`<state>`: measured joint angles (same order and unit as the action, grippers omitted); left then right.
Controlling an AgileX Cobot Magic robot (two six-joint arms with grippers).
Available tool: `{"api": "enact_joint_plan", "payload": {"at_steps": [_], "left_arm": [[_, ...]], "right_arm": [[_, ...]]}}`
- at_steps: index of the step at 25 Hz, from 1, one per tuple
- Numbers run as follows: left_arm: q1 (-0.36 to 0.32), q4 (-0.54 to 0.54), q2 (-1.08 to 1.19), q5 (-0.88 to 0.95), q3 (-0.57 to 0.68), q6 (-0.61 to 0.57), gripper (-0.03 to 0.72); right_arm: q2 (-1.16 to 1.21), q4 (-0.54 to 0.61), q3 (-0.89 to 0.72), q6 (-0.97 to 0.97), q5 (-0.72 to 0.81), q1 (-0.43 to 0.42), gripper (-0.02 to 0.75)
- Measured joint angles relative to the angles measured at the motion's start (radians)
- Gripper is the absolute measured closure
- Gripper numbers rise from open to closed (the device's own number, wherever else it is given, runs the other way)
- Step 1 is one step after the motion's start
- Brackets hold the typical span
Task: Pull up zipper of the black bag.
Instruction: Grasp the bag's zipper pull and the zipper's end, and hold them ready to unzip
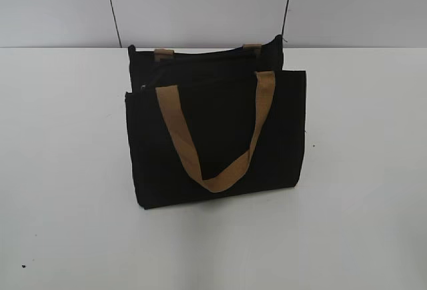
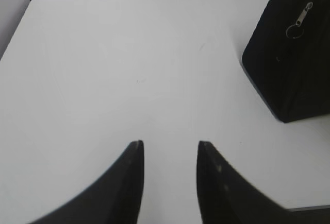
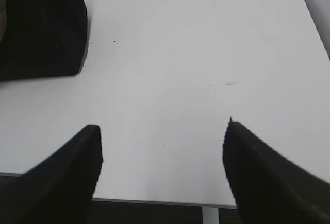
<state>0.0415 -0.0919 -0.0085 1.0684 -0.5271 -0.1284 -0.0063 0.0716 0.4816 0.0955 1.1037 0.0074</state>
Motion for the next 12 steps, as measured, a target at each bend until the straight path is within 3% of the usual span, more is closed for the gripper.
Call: {"api": "enact_joint_plan", "payload": {"at_steps": [12], "left_arm": [[0.0, 0.0, 0.004, -0.003, -0.003, 0.0, 0.417]], "right_arm": [[0.0, 0.0, 0.0, 0.0, 0.0, 0.0, 0.181]]}}
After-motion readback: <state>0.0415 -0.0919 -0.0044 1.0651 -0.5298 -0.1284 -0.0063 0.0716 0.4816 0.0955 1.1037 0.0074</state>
